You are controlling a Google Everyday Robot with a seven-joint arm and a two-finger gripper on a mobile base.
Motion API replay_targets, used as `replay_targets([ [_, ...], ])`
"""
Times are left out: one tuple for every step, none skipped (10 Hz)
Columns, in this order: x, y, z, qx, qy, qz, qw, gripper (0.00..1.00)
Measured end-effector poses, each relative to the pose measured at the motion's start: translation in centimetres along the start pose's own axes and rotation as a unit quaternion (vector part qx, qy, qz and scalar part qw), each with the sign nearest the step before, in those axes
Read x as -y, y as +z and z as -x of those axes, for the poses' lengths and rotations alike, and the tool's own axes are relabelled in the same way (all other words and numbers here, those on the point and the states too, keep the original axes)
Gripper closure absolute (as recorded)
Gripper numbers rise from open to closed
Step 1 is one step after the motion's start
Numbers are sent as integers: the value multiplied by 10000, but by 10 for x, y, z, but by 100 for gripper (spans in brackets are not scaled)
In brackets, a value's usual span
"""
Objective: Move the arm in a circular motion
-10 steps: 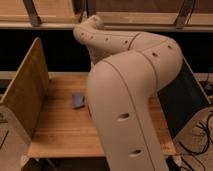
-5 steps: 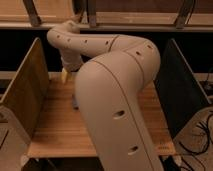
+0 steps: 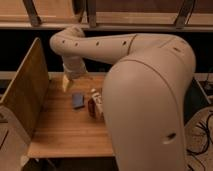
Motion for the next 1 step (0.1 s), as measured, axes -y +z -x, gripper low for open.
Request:
replay_targets([
  [27, -5, -13, 32, 333, -157, 9993, 20],
])
